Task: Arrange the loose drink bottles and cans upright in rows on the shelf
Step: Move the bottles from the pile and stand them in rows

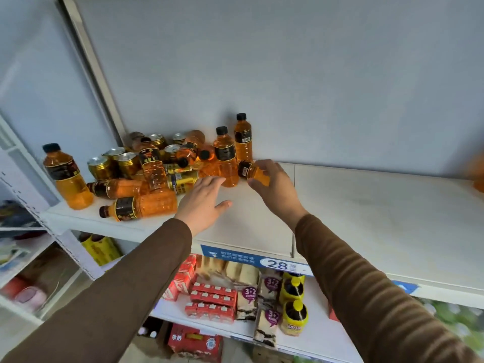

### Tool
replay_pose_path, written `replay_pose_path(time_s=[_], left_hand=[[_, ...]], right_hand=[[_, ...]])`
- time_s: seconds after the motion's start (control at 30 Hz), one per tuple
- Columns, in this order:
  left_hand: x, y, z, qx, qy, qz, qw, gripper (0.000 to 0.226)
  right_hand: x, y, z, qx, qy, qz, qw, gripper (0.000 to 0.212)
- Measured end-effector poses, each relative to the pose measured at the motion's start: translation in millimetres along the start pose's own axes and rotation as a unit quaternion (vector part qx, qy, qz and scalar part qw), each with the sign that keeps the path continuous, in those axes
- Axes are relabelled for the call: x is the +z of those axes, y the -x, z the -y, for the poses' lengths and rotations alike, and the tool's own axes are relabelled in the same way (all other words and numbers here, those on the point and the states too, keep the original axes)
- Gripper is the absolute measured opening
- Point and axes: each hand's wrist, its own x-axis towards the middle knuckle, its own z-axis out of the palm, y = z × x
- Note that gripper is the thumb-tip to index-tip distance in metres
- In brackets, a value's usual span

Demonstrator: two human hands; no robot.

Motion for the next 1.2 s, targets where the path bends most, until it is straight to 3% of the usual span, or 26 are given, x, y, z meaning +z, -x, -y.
replay_pose_path(time_s=[0.27,0.8,0.93,1.1,1.2], left_hand=[[-30,-16,83,0.039,0.017,-0.005,0.999,0.067],[-28,-58,147,0.015,0.016,-0.031,0.999,0.067],[-39,-60,174,-0.038,0.018,-0.048,0.998,0.067],[-46,-59,210,-0.122,0.021,-0.131,0.984,0.059],[-46,-62,230,-0.207,0.073,-0.057,0.974,0.077]], right_hand=[[69,-38,35,0.066,-0.066,-0.029,0.995,0.059],[143,-128,18,0.160,-0.014,-0.132,0.978,0.094],[150,-138,21,0.163,-0.020,-0.151,0.975,0.092],[159,-139,24,0.156,-0.038,-0.179,0.971,0.084],[160,-139,23,0.158,-0.051,-0.190,0.968,0.082]])
